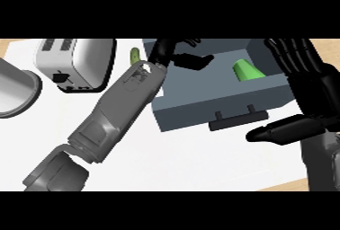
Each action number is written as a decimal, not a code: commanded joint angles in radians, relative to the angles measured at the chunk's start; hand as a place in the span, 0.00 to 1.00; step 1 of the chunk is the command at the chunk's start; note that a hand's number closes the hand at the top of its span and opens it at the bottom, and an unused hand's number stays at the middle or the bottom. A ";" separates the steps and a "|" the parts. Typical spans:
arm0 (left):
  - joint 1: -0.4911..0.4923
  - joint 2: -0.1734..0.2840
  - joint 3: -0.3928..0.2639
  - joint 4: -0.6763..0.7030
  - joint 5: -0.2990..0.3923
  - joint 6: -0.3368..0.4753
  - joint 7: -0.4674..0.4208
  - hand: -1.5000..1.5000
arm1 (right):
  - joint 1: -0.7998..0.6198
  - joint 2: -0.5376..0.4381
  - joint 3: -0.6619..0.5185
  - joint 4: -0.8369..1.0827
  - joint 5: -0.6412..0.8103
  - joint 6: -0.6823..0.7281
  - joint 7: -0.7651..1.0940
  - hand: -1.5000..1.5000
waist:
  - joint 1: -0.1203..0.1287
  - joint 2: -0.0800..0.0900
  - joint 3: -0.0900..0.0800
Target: Pick up the cup, place it into the drawer and close the drawer
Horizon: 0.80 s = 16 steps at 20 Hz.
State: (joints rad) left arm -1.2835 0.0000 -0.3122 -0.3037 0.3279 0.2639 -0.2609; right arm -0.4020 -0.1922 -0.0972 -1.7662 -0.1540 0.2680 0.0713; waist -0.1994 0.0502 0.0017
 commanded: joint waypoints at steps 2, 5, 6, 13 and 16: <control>0.036 0.000 0.017 -0.050 0.107 -0.005 -0.056 0.00 | -0.025 0.022 0.066 0.007 -0.085 0.090 0.020 0.00 | -0.019 0.002 -0.001; 0.050 0.000 0.042 -0.092 0.169 -0.048 -0.138 0.00 | -0.037 0.015 0.123 0.012 -0.132 0.185 0.014 1.00 | -0.012 0.008 -0.002; 0.038 0.000 0.047 -0.102 0.190 -0.046 -0.141 0.00 | -0.037 0.007 0.135 0.008 -0.171 0.224 0.030 1.00 | -0.016 0.002 -0.002; 0.044 0.000 0.066 -0.098 0.271 0.023 -0.239 0.00 | 0.042 -0.166 0.251 -0.008 -0.086 0.413 0.121 1.00 | 0.050 -0.022 -0.002; 0.017 0.000 0.064 -0.073 0.279 0.042 -0.259 0.00 | 0.065 -0.197 0.266 -0.023 -0.007 0.398 0.157 0.00 | 0.085 -0.028 -0.002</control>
State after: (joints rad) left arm -1.2610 0.0000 -0.2504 -0.3959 0.5839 0.2865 -0.4800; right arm -0.3644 -0.3280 0.1421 -1.7730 -0.2240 0.6310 0.1906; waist -0.1482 0.0295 -0.0001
